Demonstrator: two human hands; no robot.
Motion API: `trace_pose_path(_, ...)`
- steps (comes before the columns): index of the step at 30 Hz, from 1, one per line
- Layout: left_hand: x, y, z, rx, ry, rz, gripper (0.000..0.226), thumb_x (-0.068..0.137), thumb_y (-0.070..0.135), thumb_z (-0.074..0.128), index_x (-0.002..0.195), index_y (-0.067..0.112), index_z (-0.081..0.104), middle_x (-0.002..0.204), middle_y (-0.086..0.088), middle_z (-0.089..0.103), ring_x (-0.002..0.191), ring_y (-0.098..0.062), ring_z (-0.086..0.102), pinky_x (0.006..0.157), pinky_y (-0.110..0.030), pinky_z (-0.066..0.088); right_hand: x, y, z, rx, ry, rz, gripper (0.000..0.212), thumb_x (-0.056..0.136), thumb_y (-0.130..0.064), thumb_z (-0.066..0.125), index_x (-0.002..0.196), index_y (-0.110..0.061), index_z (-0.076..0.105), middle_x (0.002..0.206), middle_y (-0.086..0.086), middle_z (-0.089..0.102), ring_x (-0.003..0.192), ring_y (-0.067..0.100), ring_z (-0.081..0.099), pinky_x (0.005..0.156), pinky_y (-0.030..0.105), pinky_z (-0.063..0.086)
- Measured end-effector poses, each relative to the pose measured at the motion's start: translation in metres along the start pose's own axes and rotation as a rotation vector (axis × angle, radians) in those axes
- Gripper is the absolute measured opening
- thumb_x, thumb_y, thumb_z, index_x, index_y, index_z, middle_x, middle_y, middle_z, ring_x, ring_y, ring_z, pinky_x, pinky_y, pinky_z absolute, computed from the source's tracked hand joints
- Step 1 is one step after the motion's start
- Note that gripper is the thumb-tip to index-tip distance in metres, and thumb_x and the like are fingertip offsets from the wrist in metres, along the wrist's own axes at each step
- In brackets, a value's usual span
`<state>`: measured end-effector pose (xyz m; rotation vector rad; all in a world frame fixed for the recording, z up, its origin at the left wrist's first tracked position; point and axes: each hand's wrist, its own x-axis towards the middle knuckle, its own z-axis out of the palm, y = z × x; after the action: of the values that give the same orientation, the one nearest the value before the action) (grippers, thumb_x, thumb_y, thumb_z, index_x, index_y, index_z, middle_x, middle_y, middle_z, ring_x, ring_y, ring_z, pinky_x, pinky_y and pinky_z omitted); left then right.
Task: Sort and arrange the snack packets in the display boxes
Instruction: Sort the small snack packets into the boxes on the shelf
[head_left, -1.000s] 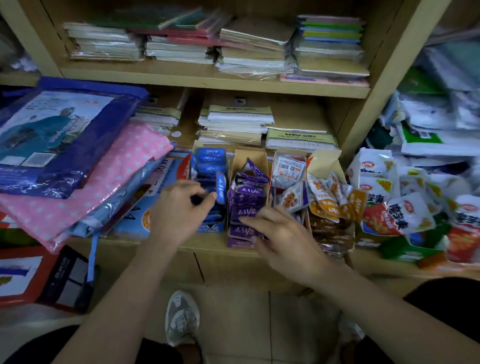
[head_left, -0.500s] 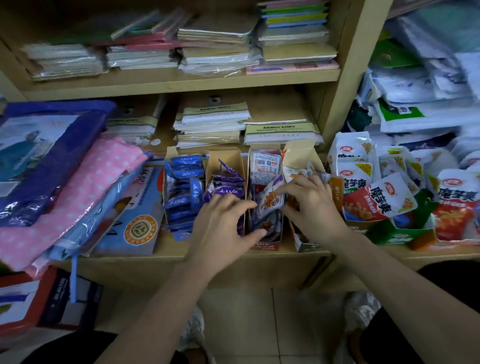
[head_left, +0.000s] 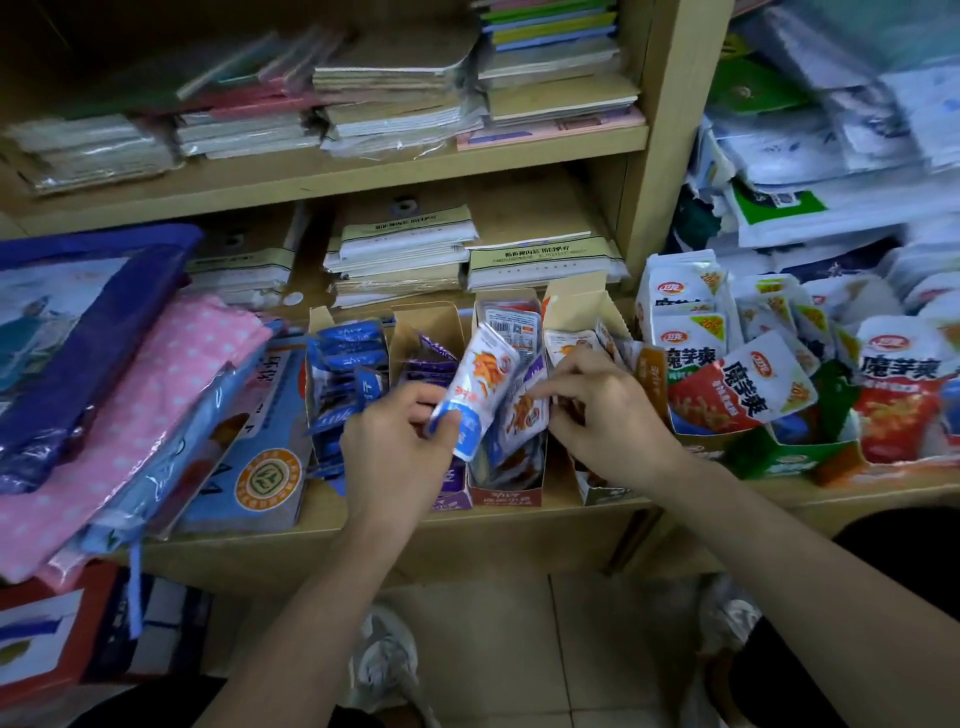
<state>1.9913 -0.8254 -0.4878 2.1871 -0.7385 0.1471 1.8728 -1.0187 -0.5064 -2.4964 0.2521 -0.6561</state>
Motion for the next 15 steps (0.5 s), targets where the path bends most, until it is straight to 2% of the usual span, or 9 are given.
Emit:
trace_pose_path(2,0.005,-0.001,-0.007,-0.158,0.009,-0.040,0.015,0.086,0.017,0.078,0.097,0.027,0.074,0.084,0.016,0.073,0.075,-0.002,0.070,0.065,-0.031,0.059,-0.001,-0.003,-0.002,0.107,0.005,0.062,0.037,0.088,0.000,0.066,0.121,-0.016,0.072,0.098,-0.006,0.055,0.088,0.010,0.057,0.079,0.023,0.051)
trace_pose_path(4,0.009,0.002,-0.014,-0.373,-0.005,-0.076,0.020,0.091,0.013,0.074,0.099,0.031,0.070,0.088,0.012,0.075,0.080,-0.008,0.072,0.063,-0.029,0.059,0.000,-0.008,-0.009,0.280,0.102,0.180,0.040,0.088,-0.003,0.070,0.123,-0.022,0.068,0.097,-0.004,0.060,0.084,0.009,0.061,0.076,0.019,0.049)
trace_pose_path(6,0.012,0.009,-0.018,-0.575,-0.038,-0.114,0.022,0.093,0.008,0.070,0.100,0.028,0.068,0.089,0.008,0.076,0.081,-0.010,0.073,0.062,-0.022,0.058,0.004,-0.013,-0.019,0.504,0.160,0.316,0.044,0.088,-0.014,0.077,0.128,-0.022,0.062,0.106,-0.003,0.065,0.088,0.011,0.066,0.075,0.023,0.054)
trace_pose_path(8,0.011,0.017,-0.014,-0.699,-0.096,-0.158,0.018,0.092,0.006,0.071,0.100,0.022,0.067,0.091,0.003,0.078,0.082,-0.012,0.074,0.065,-0.021,0.058,0.007,-0.019,-0.030,0.743,0.131,0.399,0.052,0.086,-0.020,0.079,0.133,-0.019,0.058,0.116,-0.001,0.069,0.098,0.016,0.069,0.080,0.029,0.059)
trace_pose_path(11,0.007,0.035,0.000,-0.744,-0.173,-0.194,0.013,0.089,0.009,0.075,0.096,0.015,0.067,0.088,-0.003,0.078,0.080,-0.015,0.074,0.065,-0.025,0.059,0.005,-0.028,-0.036,0.998,0.048,0.387,0.041,0.082,-0.014,0.074,0.121,-0.005,0.064,0.108,0.009,0.075,0.094,0.021,0.072,0.074,0.030,0.059)
trace_pose_path(13,0.007,0.044,0.010,-0.713,-0.219,-0.169,0.011,0.088,0.012,0.076,0.095,0.016,0.069,0.088,0.000,0.078,0.079,-0.012,0.073,0.066,-0.026,0.059,0.002,-0.028,-0.039,0.974,0.061,0.389,0.027,0.086,-0.009,0.071,0.112,-0.003,0.067,0.104,0.007,0.077,0.090,0.018,0.072,0.068,0.027,0.058)
trace_pose_path(15,0.009,0.046,0.016,-0.601,-0.219,-0.082,0.016,0.085,0.020,0.080,0.100,0.022,0.072,0.089,0.007,0.077,0.081,-0.006,0.071,0.068,-0.024,0.057,0.000,-0.020,-0.049,0.878,0.114,0.419,0.021,0.092,-0.007,0.068,0.113,-0.004,0.066,0.103,0.005,0.077,0.093,0.017,0.074,0.069,0.029,0.060)
